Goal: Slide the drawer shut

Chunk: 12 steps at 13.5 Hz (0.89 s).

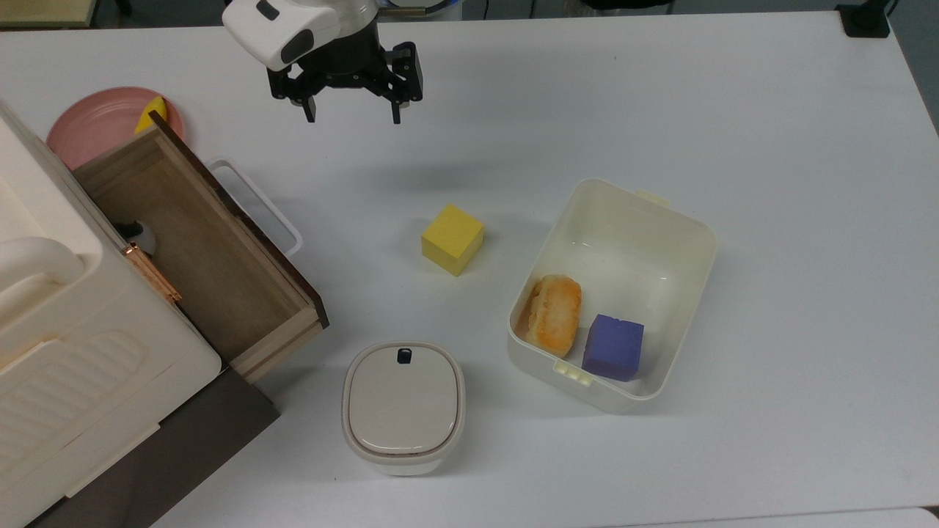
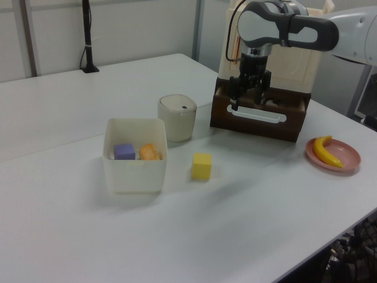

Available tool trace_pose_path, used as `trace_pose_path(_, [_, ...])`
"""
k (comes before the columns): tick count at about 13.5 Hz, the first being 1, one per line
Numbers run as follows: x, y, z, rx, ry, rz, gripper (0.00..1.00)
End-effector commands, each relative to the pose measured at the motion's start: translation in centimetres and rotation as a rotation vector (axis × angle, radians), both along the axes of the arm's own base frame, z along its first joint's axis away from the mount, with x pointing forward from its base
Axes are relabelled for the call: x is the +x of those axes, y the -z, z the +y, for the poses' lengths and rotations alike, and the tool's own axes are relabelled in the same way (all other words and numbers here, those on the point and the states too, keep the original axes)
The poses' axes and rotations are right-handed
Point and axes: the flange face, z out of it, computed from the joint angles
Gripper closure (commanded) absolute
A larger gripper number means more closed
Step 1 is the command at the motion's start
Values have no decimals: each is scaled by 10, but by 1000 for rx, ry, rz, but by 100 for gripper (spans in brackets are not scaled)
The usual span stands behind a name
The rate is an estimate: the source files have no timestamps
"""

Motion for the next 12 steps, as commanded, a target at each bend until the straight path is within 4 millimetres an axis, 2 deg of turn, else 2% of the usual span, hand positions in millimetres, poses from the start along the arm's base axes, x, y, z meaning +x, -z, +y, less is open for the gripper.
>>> trace_pose_path(1, [-7, -10, -14, -4, 37, -15, 0])
trace_pose_path(4, [-7, -11, -19, -3, 43, -20, 0])
trace_pose_path(6, [-6, -23, -29, -3, 60, -43, 0])
trace_pose_path(10, [-7, -30, -44, -5, 85, -58, 0])
trace_pose_path(12, [-6, -28, -43, -4, 82, -55, 0])
